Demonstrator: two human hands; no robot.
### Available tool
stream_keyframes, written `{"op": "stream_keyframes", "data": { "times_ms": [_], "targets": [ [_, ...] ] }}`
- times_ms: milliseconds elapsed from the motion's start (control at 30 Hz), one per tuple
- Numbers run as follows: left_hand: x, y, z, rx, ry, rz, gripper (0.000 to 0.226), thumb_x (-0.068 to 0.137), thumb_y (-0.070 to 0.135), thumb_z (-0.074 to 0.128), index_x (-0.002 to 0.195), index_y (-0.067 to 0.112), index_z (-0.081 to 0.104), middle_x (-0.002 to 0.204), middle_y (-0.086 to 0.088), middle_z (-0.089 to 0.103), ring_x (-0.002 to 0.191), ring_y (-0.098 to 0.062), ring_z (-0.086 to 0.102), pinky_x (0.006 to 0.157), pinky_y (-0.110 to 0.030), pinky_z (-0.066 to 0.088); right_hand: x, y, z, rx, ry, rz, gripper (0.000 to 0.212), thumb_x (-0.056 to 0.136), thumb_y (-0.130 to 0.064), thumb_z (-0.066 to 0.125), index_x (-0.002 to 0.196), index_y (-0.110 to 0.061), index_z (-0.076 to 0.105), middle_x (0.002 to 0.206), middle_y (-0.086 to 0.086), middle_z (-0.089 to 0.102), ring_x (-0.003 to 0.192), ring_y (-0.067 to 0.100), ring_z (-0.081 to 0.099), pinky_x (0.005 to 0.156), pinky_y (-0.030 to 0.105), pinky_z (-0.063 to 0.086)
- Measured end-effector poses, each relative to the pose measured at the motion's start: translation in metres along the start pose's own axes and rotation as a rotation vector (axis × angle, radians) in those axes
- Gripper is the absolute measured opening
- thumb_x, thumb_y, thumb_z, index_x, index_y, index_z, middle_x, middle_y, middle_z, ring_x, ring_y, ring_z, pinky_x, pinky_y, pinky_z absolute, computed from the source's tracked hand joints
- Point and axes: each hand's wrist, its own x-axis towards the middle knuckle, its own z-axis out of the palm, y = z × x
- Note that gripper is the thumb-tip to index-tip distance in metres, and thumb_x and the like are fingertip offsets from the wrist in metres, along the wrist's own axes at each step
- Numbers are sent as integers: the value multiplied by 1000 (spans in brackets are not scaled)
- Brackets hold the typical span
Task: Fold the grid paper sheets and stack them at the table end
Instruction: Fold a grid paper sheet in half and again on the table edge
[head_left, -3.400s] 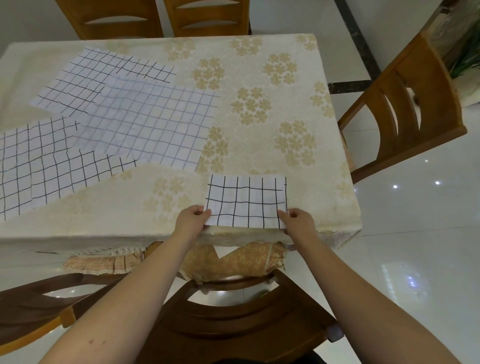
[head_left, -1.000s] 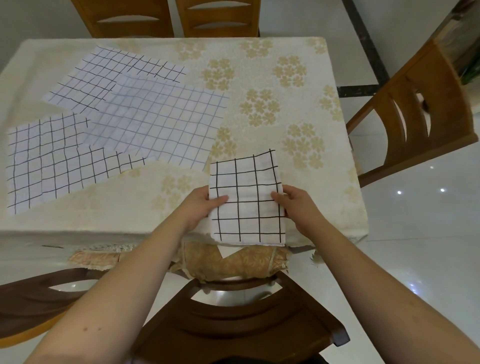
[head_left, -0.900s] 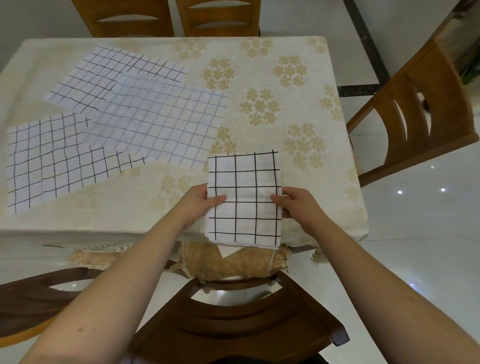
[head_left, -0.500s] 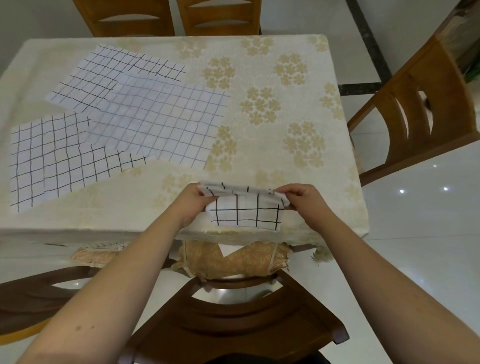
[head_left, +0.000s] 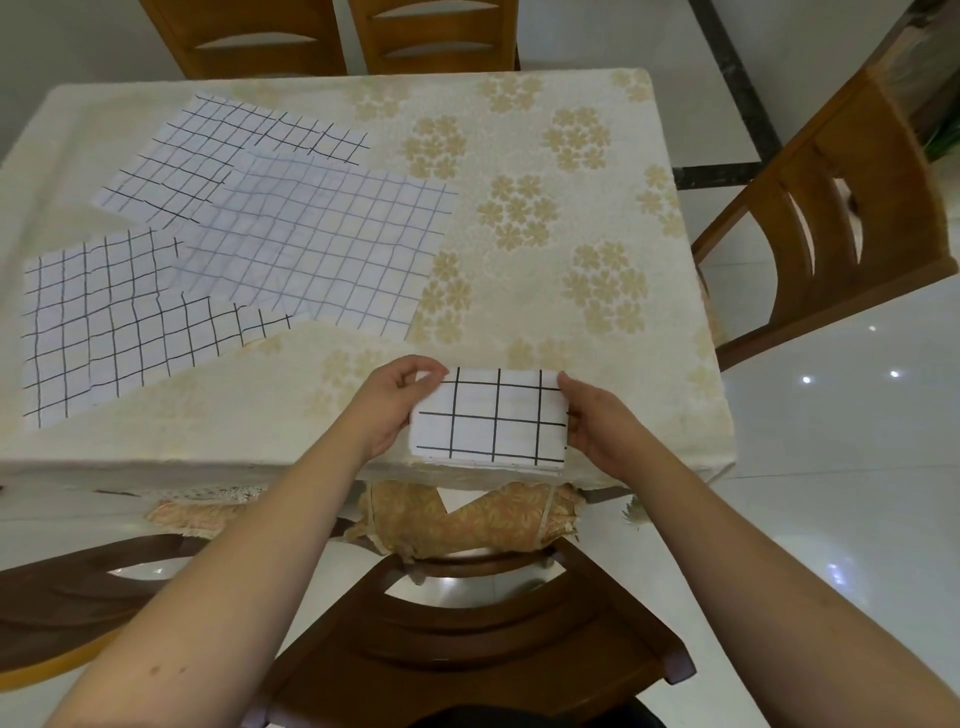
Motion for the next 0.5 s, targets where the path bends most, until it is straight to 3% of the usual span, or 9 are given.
{"op": "stream_keyframes", "data": {
  "times_ms": [33,100,167,233,333,433,500],
  "targets": [
    [1,-4,0,51,9,34,12,94,13,61,105,11,66,84,-4,67,76,-9,68,51,-14,42,-2,2,2,-36,-4,3,33,96,-31,56,118,-8,63,110,9,72,100,24,69,80,37,57],
    [3,-11,-4,132,-9,79,28,87,17,70,112,29,66,120,-15,64,119,-25,57,80,-24,51,-4,6,5,-98,31,-4,29,93,-24,61,117,-7,64,107,8,73,97,22,70,76,34,58],
    [2,-13,-6,161,-10,87,42,85,16,72,117,41,62,126,-11,61,125,-21,53,99,-33,48,-3,8,6,-121,74,-17,27,93,-17,62,117,-6,64,104,6,73,93,20,71,72,31,58],
    [-3,-11,-2,104,12,63,48,86,13,71,123,42,57,115,-4,64,113,-9,60,91,-28,51,-3,9,6,-113,94,-36,24,93,-14,62,116,-7,64,103,5,73,91,19,71,70,29,59],
    [-9,-13,4,-111,-36,-91,46,89,16,67,132,24,53,109,-10,72,103,-25,68,83,-40,57,-4,9,3,-104,97,-81,21,93,-13,60,114,-10,65,104,7,73,94,21,71,72,31,59],
    [-17,-20,9,60,-78,-165,30,90,21,66,119,13,64,103,-5,75,90,-22,72,66,-27,57,-6,7,-1,-102,120,-110,20,93,-14,61,112,-12,67,105,8,73,95,22,71,73,33,59],
    [-20,-25,13,73,-48,-150,24,91,21,65,112,11,68,99,-5,75,90,-23,72,69,-27,56,-7,6,-4,-114,131,-115,23,92,-16,63,115,-11,66,105,8,73,95,22,71,75,34,59]
  ]
}}
